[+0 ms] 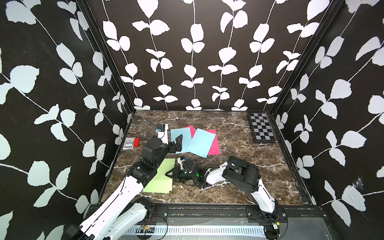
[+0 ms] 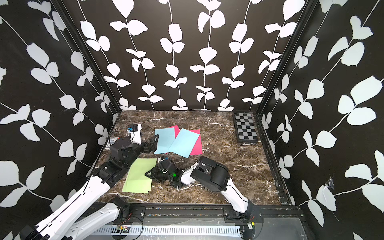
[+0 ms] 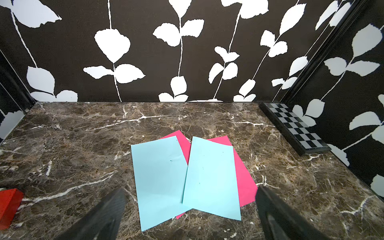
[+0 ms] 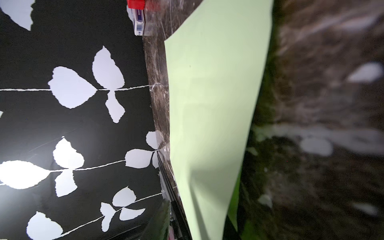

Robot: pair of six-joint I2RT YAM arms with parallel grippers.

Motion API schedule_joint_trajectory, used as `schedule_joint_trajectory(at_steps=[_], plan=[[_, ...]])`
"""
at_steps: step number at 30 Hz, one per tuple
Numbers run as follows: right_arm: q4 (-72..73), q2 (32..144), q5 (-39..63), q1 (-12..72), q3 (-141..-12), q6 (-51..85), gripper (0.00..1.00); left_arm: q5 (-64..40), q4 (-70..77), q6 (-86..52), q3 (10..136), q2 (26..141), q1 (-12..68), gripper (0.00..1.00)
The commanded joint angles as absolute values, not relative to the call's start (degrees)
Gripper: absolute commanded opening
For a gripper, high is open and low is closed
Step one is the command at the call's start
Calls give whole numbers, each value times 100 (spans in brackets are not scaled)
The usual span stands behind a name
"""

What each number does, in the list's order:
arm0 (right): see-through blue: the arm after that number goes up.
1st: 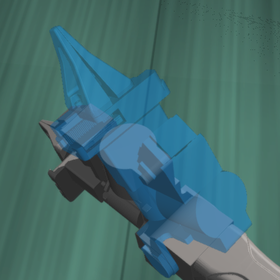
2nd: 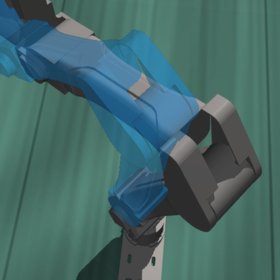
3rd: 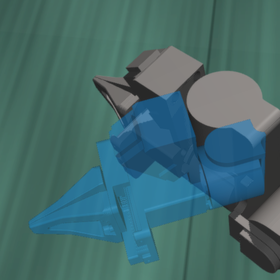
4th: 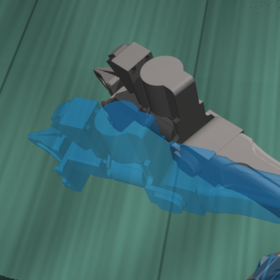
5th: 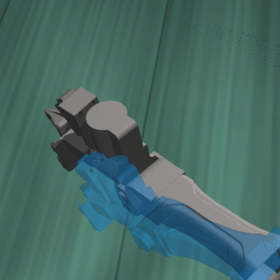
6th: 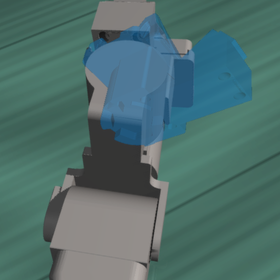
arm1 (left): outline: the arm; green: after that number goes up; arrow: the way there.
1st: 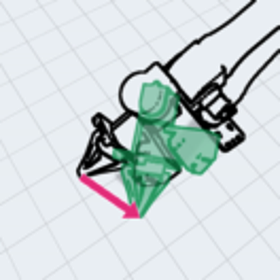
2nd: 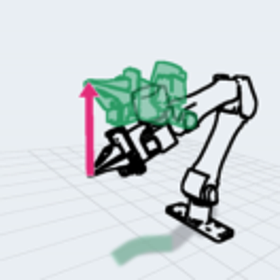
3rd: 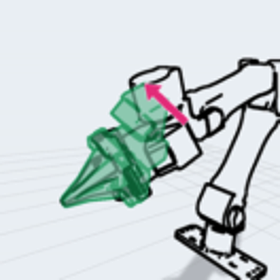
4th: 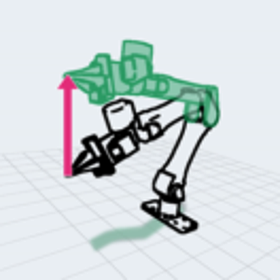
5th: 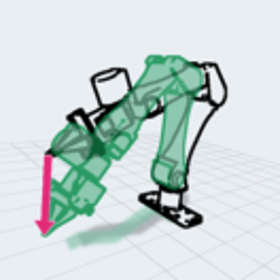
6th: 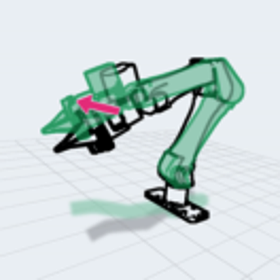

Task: Sort the scattered colored papers by color
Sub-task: Place the colored paper.

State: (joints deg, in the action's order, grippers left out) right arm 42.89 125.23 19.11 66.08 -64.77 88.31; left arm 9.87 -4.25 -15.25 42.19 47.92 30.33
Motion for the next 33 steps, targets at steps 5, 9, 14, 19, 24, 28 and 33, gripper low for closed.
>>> schedule_joint_trajectory(at_steps=[5, 9, 14, 19, 24, 28, 33], plan=[[3743, 12265, 1865, 6722, -6785, 9623, 34, 914, -183, -1548, 4061, 4779, 2985, 99], [3585, 12258, 1869, 6741, -6818, 9659, 34, 872, -115, -1556, 4019, 4781, 2956, 99], [3406, 12299, 1880, 6741, -6961, 9627, 34, 835, -97, -1549, 4021, 4772, 2940, 99], [3366, 12455, 1981, 6741, -7160, 9630, 34, 825, -80, -1564, 3980, 4759, 2917, 99], [3451, 12533, 1965, 6741, -7166, 9680, 34, 807, -78, -1590, 3920, 4729, 2884, 99], [3476, 12518, 1942, 6737, -7080, 9710, 34, 791, -70, -1593, 3904, 4685, 2872, 99], [3153, 12409, 2001, 6732, -7075, 9632, 34, 724, -36, -1604, 3911, 4726, 2849, 99]])
